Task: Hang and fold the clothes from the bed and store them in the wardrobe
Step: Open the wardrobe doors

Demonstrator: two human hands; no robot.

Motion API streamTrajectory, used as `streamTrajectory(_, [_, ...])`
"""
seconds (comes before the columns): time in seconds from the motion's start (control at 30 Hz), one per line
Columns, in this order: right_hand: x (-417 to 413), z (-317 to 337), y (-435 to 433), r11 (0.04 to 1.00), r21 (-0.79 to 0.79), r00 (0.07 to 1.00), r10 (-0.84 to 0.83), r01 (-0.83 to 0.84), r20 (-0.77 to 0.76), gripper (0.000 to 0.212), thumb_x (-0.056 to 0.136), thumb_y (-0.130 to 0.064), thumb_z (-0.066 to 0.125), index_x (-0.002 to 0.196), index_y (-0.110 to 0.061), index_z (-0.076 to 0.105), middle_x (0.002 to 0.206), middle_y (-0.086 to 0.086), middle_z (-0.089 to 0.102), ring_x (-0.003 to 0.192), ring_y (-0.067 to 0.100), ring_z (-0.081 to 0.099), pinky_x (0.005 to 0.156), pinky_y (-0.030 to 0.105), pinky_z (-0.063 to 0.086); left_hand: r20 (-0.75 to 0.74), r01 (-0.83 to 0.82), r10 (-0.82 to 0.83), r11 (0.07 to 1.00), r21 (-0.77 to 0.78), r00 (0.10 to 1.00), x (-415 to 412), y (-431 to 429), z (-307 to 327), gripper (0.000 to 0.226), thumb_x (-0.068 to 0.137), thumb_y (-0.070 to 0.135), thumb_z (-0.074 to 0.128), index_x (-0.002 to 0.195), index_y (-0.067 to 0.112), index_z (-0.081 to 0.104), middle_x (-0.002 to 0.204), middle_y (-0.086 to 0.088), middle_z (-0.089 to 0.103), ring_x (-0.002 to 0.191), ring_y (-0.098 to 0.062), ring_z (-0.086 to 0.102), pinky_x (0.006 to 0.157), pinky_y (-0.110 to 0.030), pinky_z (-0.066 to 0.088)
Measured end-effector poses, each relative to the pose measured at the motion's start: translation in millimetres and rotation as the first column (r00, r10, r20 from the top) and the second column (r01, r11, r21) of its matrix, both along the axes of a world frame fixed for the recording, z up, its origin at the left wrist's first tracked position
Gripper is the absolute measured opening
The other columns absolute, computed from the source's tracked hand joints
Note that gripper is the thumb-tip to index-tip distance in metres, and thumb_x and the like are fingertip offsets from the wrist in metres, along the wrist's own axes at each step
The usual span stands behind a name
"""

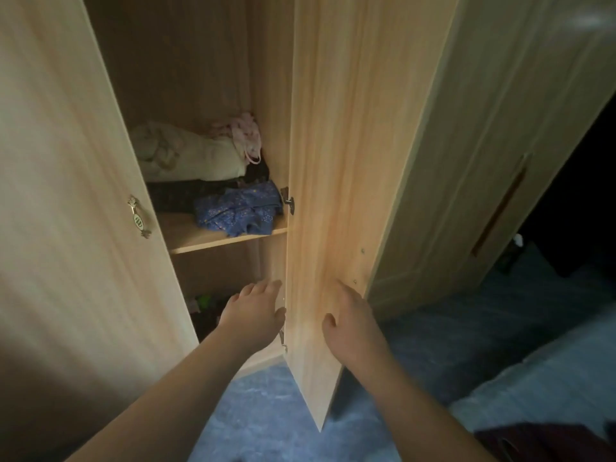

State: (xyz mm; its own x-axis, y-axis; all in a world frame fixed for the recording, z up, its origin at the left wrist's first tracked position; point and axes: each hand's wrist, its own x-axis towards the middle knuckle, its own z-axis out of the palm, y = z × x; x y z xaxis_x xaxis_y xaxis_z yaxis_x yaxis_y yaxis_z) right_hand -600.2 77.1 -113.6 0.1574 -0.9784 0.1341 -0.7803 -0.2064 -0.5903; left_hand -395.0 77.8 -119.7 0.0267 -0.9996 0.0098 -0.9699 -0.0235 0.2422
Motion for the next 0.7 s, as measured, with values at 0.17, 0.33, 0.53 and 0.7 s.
streamTrajectory(0.17, [54.7, 5.1, -21.9, 0.977, -0.128, 0.962, 0.138, -0.172, -0.237, 0.057, 0.095, -0.037, 0.045, 0.148, -0.024, 0.028, 0.147, 0.0, 0.044, 0.133, 0.023, 0.041, 0.109, 0.041, 0.04, 0.012, -0.089, 0.089, 0.995, -0.034, 0.996, 44.7, 3.2, -0.2, 0.056, 0.095, 0.048, 0.043, 0.147, 0.032, 0.034, 0.15, 0.005, 0.044, 0.139, -0.022, 0.04, 0.112, -0.043, 0.036])
streamTrajectory(0.33, [146.4, -2.9, -56.7, 0.942, -0.081, 0.907, 0.286, -0.325, -0.31, 0.062, 0.097, -0.044, 0.04, 0.154, -0.026, 0.02, 0.159, -0.001, 0.03, 0.147, 0.024, 0.025, 0.119, 0.041, 0.026, -0.012, -0.255, 0.255, 0.966, -0.046, 0.967, 129.2, 1.2, -1.3, 0.057, 0.095, 0.046, 0.045, 0.148, 0.029, 0.034, 0.15, 0.004, 0.045, 0.136, -0.022, 0.043, 0.108, -0.042, 0.041])
streamTrajectory(0.53, [252.5, 6.5, -110.9, 0.896, -0.096, 0.846, 0.368, -0.434, -0.387, 0.064, 0.096, -0.042, 0.045, 0.154, -0.023, 0.024, 0.159, -0.001, 0.031, 0.146, 0.02, 0.025, 0.118, 0.038, 0.028, -0.134, -0.385, 0.378, 0.922, -0.028, 0.916, 240.3, -30.2, -6.7, 0.056, 0.098, 0.042, 0.043, 0.151, 0.029, 0.029, 0.152, 0.004, 0.043, 0.133, -0.023, 0.046, 0.104, -0.04, 0.044])
streamTrajectory(0.7, [307.9, 3.8, -151.8, 0.898, -0.029, 0.825, 0.389, -0.438, -0.409, 0.061, 0.099, -0.044, 0.042, 0.154, -0.027, 0.022, 0.161, -0.002, 0.025, 0.149, 0.019, 0.02, 0.12, 0.038, 0.026, -0.458, -0.571, 0.472, 0.814, -0.1, 0.753, 309.4, -97.0, -6.9, 0.051, 0.097, 0.036, 0.052, 0.145, 0.029, 0.033, 0.146, 0.003, 0.047, 0.119, -0.023, 0.059, 0.096, -0.035, 0.051])
